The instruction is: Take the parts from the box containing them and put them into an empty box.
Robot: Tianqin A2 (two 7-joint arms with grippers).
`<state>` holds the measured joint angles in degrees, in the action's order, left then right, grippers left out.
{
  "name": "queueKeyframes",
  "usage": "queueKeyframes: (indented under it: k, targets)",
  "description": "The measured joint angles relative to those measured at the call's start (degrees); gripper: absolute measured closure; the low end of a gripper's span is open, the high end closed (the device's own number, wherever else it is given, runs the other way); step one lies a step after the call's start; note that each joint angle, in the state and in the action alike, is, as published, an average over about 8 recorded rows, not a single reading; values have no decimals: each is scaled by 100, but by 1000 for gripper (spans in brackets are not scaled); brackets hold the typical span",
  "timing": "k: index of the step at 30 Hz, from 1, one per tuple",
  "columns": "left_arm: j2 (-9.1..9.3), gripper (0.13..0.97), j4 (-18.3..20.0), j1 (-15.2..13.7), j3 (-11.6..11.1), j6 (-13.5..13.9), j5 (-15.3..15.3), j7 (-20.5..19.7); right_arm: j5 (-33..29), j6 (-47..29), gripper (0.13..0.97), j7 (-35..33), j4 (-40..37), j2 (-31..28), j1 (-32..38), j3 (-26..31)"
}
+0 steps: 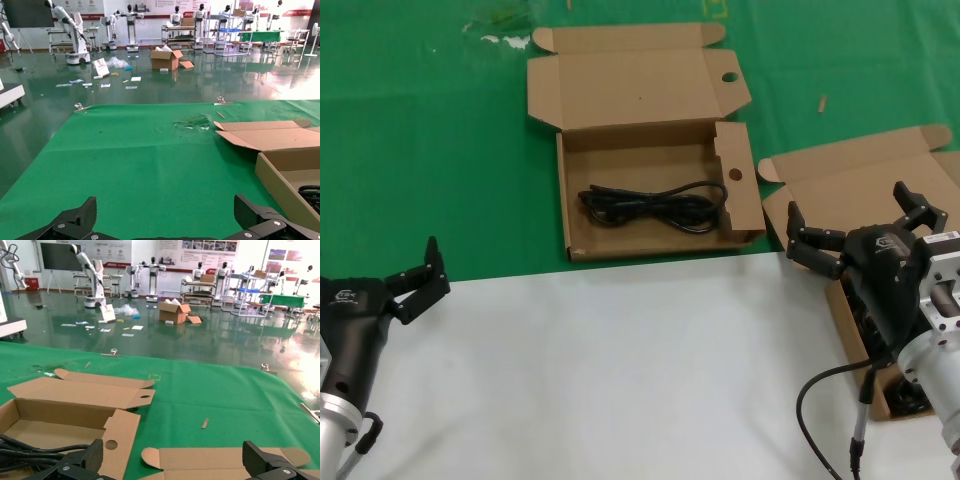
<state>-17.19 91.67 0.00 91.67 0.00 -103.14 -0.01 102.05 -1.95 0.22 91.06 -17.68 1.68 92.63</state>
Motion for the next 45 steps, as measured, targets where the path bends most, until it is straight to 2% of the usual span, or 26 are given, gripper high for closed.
queueKeyframes:
  k: [45]
  targets:
    - [0, 132, 0, 0, 0, 0, 1, 3, 9, 17, 129, -2, 5, 4, -14, -8]
